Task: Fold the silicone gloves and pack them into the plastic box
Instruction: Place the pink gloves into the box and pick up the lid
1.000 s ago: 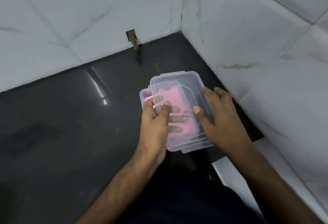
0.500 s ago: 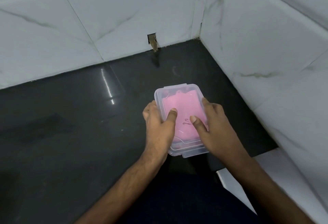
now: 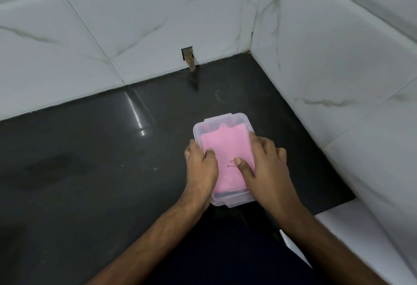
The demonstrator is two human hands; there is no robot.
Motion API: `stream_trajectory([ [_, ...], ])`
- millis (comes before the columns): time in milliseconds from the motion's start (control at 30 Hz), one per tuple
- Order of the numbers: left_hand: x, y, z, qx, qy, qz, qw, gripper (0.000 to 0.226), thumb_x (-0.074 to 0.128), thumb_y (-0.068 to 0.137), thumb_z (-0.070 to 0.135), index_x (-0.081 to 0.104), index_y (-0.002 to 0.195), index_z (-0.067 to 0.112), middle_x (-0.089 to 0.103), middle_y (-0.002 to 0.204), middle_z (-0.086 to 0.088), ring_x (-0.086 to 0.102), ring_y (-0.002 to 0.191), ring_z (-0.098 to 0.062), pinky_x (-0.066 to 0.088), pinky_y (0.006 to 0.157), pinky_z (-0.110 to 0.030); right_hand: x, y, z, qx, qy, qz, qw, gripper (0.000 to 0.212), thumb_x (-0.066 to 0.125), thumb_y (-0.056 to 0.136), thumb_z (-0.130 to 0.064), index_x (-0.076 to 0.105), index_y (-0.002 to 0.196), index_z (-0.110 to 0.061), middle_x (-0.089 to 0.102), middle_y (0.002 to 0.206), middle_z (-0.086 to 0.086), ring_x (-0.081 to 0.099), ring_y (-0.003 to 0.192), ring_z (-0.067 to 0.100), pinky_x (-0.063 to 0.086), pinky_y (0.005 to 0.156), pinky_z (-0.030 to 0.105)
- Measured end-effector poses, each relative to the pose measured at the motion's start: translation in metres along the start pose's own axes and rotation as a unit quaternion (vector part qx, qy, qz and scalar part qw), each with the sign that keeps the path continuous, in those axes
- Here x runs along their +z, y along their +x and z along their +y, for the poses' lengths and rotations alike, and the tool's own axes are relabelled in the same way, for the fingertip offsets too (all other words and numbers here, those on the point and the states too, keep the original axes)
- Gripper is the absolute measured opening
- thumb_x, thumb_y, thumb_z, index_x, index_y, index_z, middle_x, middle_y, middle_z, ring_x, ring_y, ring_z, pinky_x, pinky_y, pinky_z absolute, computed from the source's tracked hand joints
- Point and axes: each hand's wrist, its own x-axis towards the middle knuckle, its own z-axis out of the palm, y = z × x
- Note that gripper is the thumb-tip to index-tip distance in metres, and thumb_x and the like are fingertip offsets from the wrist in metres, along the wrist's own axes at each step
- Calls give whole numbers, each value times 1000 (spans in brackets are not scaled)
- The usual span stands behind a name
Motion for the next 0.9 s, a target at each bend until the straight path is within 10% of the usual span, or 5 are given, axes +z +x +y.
stream_trajectory([
  [233,-1,11,-6,10,71,-15,997,22,39,111,27,43,132,22,45,126,4,54,106,-6,48,74,-20,7,7,6,-14,-4,-8,1000,65,40,102,-51,19,159,-25,38,151,2,44,127,18,50,97,34],
  [467,-22,2,-12,85,315,-61,943,34,24,109,52,36,102,21,61,90,1,62,72,-15,45,56,-35,3,24,26,-11,113,-1,993,32,42,104,-45,41,133,-30,60,116,-8,62,94,5,51,71,21],
  [700,-18,1,-11,72,244,-38,966,38,26,109,53,38,98,18,67,80,-1,68,65,-18,58,52,-41,10,37,34,-42,109,-36,993,8,31,107,-42,35,112,-36,57,79,-12,59,66,5,36,52,18],
  [900,-8,13,-10,65,184,-34,980,33,31,109,49,37,93,20,64,81,2,62,62,-8,41,40,-14,11,55,35,-53,94,-1,994,5,34,109,-37,38,109,-34,57,78,-9,58,65,8,41,53,24],
])
